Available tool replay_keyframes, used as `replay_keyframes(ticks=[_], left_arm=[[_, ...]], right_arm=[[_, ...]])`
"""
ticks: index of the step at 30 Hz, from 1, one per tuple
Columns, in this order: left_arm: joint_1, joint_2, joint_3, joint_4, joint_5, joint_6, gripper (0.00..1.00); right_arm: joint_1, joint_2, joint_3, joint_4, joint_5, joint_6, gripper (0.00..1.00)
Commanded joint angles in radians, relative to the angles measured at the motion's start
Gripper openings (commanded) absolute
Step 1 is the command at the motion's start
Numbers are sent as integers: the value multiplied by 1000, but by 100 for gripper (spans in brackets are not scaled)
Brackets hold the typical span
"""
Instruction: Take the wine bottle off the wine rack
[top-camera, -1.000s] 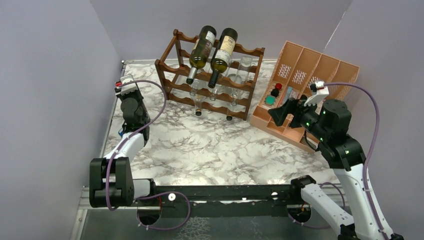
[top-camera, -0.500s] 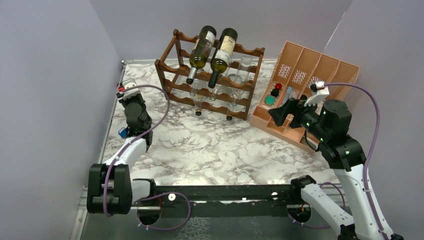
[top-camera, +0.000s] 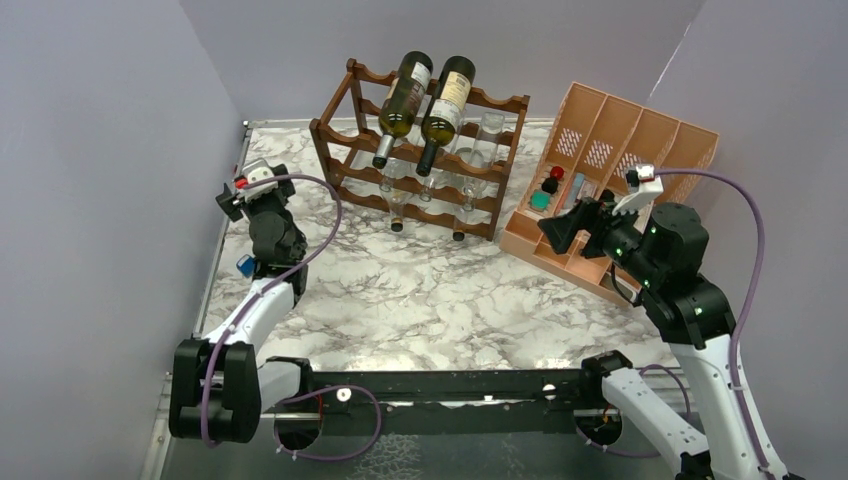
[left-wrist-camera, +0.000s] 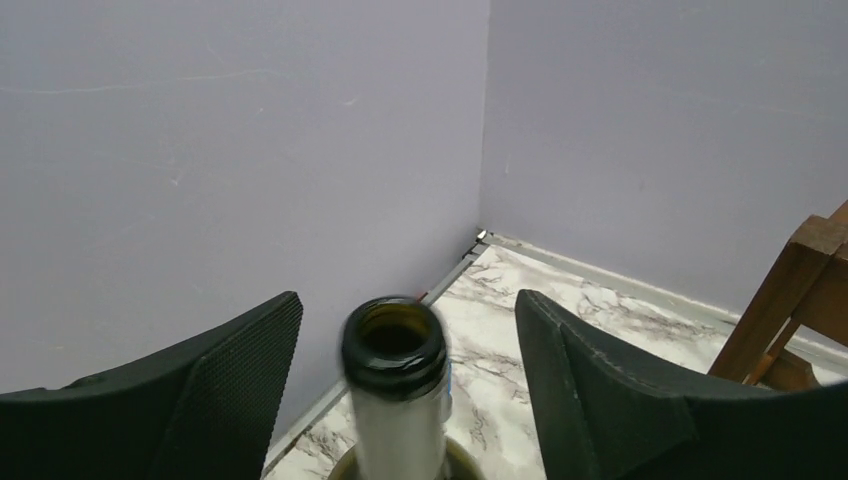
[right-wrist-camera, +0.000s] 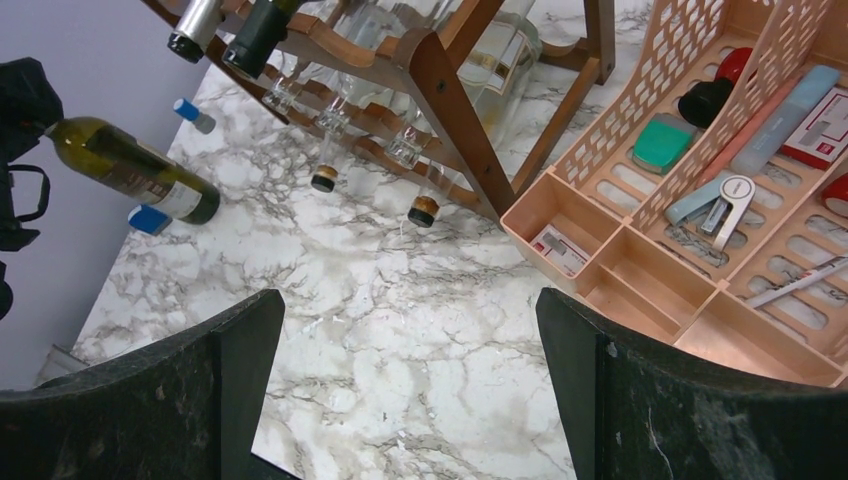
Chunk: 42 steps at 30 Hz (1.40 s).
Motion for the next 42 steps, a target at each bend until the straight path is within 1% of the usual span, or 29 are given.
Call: replay_keyframes(ticks=[1, 2, 3, 5, 6, 10, 14, 17, 19, 22, 26, 29, 33, 35, 39, 42], left_arm=[[-26, -42, 3, 39, -40, 23, 88], [-37, -52, 5, 40, -42, 32, 92], [-47, -66, 9, 39, -42, 40, 98], [-65, -121, 7, 2, -45, 14, 100], [-67, -162, 7, -48, -51, -28, 100], [-68, -350, 31, -318, -40, -198, 100], [-68, -502, 102, -618, 39, -336, 100], [-107, -521, 214, -841, 72, -432, 100], [-121, -507, 280, -924, 126, -458, 100], [-160, -501, 331, -933, 226, -443, 100], [-197, -496, 357, -903, 405, -378, 100], [-215, -486, 362, -908, 505, -337, 100], [-219, -463, 396, -1007, 614, -301, 99], [-219, -457, 415, -1063, 640, -302, 100], [-219, -464, 454, -1187, 716, -284, 100], [-219, -476, 463, -1253, 757, -265, 99]], right_arm=[[0, -3, 17, -22, -2, 2, 99], [0, -1, 17, -20, -4, 3, 100], [0, 1, 18, -19, -7, 2, 100], [0, 5, 21, -14, -5, -5, 99], [0, 7, 23, -13, 1, -11, 100], [0, 23, 34, -9, 19, -37, 99], [0, 55, 37, -2, 15, -54, 99], [0, 98, 68, -10, 14, -49, 99], [0, 129, 99, -10, -9, -43, 100], [0, 177, 141, 8, -39, -15, 99], [0, 271, 209, 67, -88, 45, 100], [0, 369, 281, 138, -185, 102, 98], [1, 553, 393, 237, -366, 216, 97], [4, 650, 450, 291, -423, 286, 97], [14, 840, 584, 319, -420, 396, 97], [33, 991, 738, 268, -403, 421, 97]])
